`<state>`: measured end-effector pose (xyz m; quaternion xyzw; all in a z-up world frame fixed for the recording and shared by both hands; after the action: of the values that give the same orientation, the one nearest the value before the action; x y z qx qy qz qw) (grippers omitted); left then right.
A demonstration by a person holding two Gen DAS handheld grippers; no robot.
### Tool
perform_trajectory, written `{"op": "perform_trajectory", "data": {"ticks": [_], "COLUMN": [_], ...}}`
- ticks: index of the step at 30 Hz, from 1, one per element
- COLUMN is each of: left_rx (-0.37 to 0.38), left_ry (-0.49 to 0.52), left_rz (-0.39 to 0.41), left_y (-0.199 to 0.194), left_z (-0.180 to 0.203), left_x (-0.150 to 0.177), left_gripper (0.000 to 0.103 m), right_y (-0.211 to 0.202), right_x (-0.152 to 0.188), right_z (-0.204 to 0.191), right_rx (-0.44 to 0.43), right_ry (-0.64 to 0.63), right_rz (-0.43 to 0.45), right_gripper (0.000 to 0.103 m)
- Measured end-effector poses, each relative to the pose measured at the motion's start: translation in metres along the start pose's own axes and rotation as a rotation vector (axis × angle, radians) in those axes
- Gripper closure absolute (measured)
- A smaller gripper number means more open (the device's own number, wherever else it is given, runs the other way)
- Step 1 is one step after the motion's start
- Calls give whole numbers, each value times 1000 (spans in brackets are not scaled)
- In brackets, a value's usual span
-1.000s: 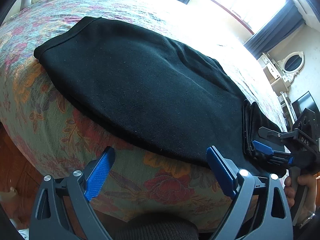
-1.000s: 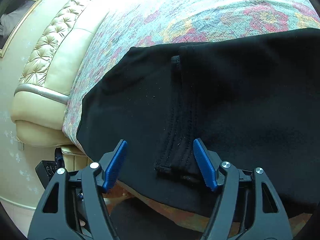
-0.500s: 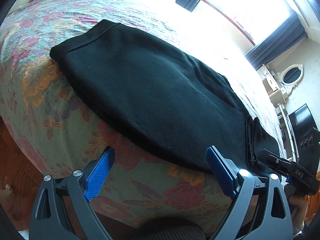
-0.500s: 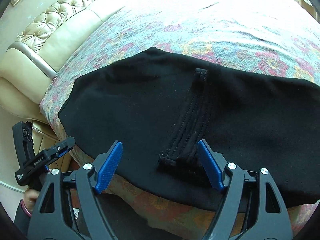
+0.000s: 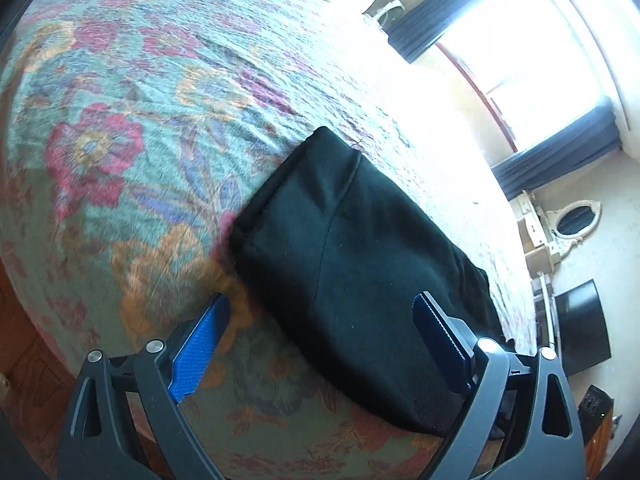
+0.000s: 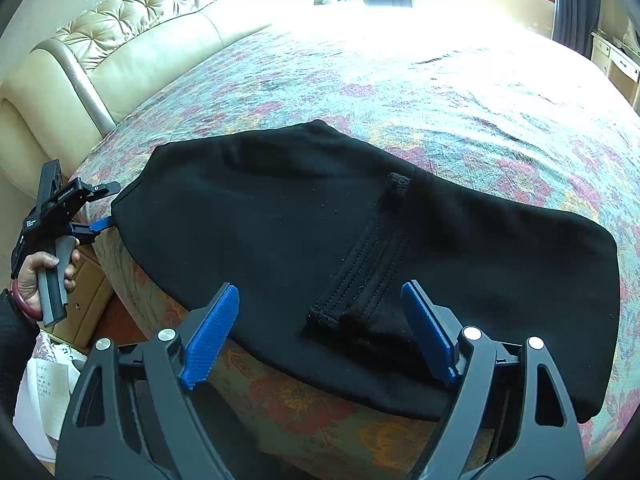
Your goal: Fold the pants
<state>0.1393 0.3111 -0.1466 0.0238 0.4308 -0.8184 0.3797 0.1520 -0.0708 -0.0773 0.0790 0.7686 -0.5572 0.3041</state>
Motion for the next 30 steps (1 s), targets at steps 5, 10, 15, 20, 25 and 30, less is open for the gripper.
{"op": "perform_trajectory", "data": {"ticks": [5, 10, 15, 20, 25, 30], "left_rx": [52, 90, 203, 331, 352, 330], "left_ry": [58, 86, 62, 129, 266, 363], "left_rz": [-63, -107, -162, -257, -274, -265], "left_y": [10, 20, 30, 45, 49, 51], "left_z": [-4, -7, -4, 23, 22, 28], "left_x": [-24, -40, -53, -49, -39, -32], "left_gripper": [11, 12, 12, 11, 11, 11], "right_y": [-3, -2, 1, 7, 7, 11], "right_x": [6, 15, 23, 28, 32, 41], "right_z": [1, -3, 0, 5, 7, 11], "right_rx": [-16, -39, -60, -76, -98, -109], "right_ry": [12, 17, 45, 74, 96, 113], "right_rz": [4, -17, -40, -65, -69, -85], "right_gripper": [20, 19, 19, 19, 19, 18]}}
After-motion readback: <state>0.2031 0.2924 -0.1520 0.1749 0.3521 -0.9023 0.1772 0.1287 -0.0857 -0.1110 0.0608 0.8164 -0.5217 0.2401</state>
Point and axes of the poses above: each gripper's, at about its wrist camera, not at the fingertips, and y roughly the way its jaws point, z to its right, x to its underside, the point moved 8 cm from there along y, roughly the way its jaws point, and after that the axes turned 2 degrees about -z, right-handed, at the moved point
